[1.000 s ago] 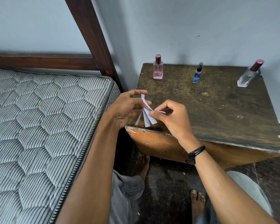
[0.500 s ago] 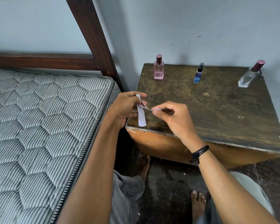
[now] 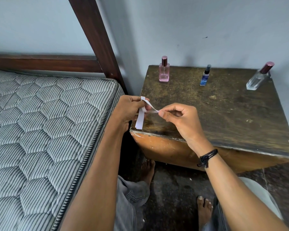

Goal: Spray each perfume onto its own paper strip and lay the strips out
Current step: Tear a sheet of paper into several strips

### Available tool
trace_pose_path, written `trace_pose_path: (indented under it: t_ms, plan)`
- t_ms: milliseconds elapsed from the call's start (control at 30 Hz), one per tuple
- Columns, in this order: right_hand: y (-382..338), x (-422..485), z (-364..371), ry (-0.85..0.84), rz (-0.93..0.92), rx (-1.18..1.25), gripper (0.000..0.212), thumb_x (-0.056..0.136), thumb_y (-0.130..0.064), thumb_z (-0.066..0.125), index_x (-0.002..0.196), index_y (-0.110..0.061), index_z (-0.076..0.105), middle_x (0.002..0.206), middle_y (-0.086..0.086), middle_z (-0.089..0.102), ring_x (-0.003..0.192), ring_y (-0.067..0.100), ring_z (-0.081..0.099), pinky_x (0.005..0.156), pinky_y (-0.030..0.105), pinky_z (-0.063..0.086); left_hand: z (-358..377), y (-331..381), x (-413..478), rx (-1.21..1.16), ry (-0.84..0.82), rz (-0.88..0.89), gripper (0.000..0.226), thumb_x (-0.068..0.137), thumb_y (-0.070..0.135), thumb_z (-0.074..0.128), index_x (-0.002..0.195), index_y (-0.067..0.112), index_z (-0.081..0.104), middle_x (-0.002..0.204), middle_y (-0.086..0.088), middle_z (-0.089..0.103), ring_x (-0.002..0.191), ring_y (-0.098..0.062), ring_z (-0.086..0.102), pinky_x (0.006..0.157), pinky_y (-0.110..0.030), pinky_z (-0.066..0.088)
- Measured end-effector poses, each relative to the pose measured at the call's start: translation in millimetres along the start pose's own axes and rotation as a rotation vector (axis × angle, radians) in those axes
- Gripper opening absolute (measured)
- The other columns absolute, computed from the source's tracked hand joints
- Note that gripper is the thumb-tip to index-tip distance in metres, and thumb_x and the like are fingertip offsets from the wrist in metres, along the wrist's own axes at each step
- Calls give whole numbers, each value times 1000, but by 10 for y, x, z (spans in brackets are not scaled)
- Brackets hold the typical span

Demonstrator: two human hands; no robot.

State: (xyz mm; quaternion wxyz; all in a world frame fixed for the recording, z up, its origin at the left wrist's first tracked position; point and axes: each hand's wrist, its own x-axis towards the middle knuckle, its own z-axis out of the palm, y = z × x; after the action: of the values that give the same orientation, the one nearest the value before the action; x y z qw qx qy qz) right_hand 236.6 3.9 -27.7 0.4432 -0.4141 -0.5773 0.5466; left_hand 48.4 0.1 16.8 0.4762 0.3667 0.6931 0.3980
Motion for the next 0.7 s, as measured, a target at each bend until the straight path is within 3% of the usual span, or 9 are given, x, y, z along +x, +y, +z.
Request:
trace_pose_path:
  t_ms: [100,333,433,700]
  plan:
    - [0,12,-12,39,19,71,2,85,-13,81,85,-12,79,76,-3,76,73,12,66,68,25,55,-2,-28,25,36,11,29,18,98,3,60,105,0,75,85,-14,76,72,-13,73,77,-31,61]
    - [23,22,-32,196,50,120,8,94,-10,72,96,-3,75,81,8,76,72,16,69,67,26,58,-2,-38,30,116,-22,48,16,96,9,66,103,-3,74,83,-13,75,66,-14,69,67,-24,59]
    - [30,35,-51,249,60,111,8,95,-12,72,97,-4,75,81,8,76,72,15,70,66,24,57,-8,-35,14,160,-84,32,16,95,8,66,104,-3,74,83,-13,75,67,-14,69,64,-18,58]
    - [1,49,-121,273,40,8,5,95,-10,71,92,-13,74,79,5,75,71,11,70,66,22,58,-34,-20,8,192,-179,-1,15,95,3,65,104,-5,75,89,-20,76,69,-16,69,66,-19,59]
